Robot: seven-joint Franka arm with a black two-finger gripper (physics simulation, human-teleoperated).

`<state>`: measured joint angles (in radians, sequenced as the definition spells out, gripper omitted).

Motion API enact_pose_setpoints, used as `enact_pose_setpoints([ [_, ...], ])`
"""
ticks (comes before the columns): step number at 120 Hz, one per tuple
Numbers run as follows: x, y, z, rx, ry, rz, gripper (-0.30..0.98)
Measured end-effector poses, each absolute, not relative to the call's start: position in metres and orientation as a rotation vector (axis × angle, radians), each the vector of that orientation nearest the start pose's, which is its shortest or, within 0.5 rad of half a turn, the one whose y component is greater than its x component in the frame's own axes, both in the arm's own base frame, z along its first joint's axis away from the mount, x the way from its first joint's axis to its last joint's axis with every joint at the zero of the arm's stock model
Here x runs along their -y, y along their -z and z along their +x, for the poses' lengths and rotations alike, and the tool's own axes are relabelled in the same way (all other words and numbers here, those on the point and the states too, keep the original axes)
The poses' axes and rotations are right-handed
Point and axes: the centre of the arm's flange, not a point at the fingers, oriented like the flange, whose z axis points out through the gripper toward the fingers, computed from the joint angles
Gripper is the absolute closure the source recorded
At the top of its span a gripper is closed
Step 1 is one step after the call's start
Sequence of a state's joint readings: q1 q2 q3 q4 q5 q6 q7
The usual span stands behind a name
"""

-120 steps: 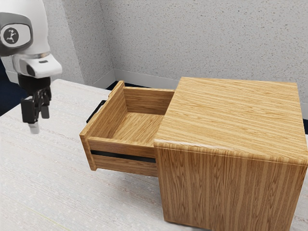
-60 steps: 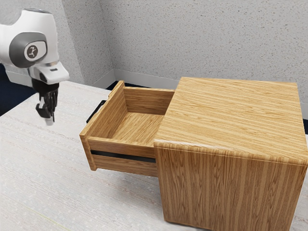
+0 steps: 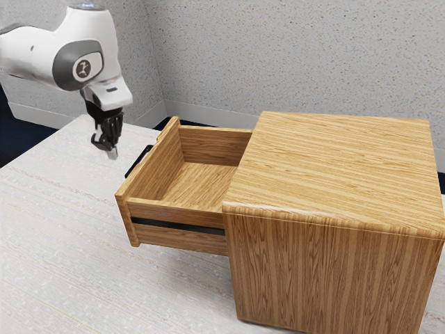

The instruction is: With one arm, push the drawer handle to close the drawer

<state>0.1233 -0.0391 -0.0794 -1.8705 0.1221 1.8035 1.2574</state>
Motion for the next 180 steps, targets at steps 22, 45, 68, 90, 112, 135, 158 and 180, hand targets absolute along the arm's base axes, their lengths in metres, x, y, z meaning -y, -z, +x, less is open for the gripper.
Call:
enact_pose_setpoints([
  [22,-0.013,-0.524,0.550,-1.846,-0.103,-2.453,0.78],
  [45,-0.008,-0.518,0.554,-1.876,-0.084,-2.463,0.78],
  [68,-0.004,-0.515,0.564,-1.897,-0.066,-2.458,0.79],
  [90,-0.002,-0.510,0.571,-1.906,-0.064,-2.461,0.79],
  [112,0.016,-0.513,0.572,-1.937,-0.045,-2.446,0.79],
  [135,0.050,-0.514,0.570,-1.999,-0.034,-2.397,0.79],
  [158,0.084,-0.514,0.573,-2.055,-0.020,-2.353,0.79],
  [180,0.089,-0.512,0.588,-2.036,-0.001,-2.381,0.79],
])
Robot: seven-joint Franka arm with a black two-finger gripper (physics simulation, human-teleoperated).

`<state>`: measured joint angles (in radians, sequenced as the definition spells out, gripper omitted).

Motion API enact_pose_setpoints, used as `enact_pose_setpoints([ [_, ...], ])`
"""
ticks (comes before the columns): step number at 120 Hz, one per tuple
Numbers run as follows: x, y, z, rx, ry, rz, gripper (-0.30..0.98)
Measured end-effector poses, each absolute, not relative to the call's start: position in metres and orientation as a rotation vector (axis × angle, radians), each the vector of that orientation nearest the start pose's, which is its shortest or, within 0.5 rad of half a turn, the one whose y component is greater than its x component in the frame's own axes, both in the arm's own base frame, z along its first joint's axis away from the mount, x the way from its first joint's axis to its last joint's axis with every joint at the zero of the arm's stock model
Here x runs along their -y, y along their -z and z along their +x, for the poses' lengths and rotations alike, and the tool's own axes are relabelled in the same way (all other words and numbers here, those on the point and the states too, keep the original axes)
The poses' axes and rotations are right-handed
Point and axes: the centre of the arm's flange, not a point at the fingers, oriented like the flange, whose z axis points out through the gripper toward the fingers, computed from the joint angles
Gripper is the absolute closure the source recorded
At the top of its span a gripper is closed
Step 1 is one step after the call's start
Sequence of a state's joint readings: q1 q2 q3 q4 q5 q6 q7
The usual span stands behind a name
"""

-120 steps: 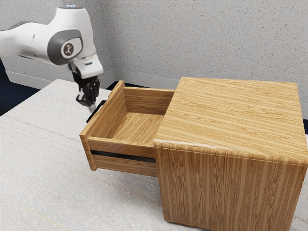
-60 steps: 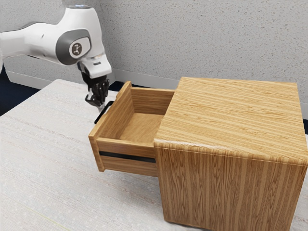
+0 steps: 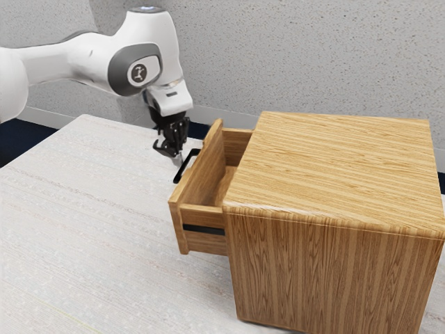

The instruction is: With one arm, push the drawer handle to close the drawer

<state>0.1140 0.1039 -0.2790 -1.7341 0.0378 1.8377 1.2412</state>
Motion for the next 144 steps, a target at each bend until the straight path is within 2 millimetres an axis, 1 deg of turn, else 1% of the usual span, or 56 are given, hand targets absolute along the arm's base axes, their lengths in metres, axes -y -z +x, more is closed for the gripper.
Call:
enact_pose_setpoints([
  [5,0.090,-0.514,0.594,-2.030,0.014,-2.387,0.79],
  [12,0.099,-0.515,0.600,-2.034,0.028,-2.385,0.79],
  [43,0.137,-0.513,0.611,-2.058,0.058,-2.378,0.78],
  [60,0.161,-0.515,0.619,-2.068,0.096,-2.384,0.78],
  [76,0.189,-0.517,0.627,-2.089,0.145,-2.402,0.79],
  [87,0.186,-0.510,0.639,-2.056,0.160,-2.455,0.80],
  [88,0.185,-0.510,0.639,-2.053,0.160,-2.459,0.79],
  [96,0.187,-0.507,0.626,-2.045,0.117,-2.485,0.79],
  [102,0.177,-0.515,0.619,-2.015,0.092,-2.512,0.79],
  [106,0.168,-0.525,0.614,-1.991,0.079,-2.526,0.79],
  [113,0.152,-0.553,0.600,-1.942,0.069,-2.543,0.79],
  [117,0.142,-0.572,0.590,-1.915,0.065,-2.549,0.79],
  [126,0.118,-0.606,0.569,-1.869,0.024,-2.540,0.77],
  [130,0.109,-0.620,0.559,-1.856,0.008,-2.523,0.73],
  [135,0.100,-0.639,0.547,-1.845,0.000,-2.500,0.64],
  [139,0.093,-0.648,0.540,-1.842,-0.010,-2.487,0.56],
  [144,0.087,-0.655,0.534,-1.845,-0.028,-2.477,0.47],
])
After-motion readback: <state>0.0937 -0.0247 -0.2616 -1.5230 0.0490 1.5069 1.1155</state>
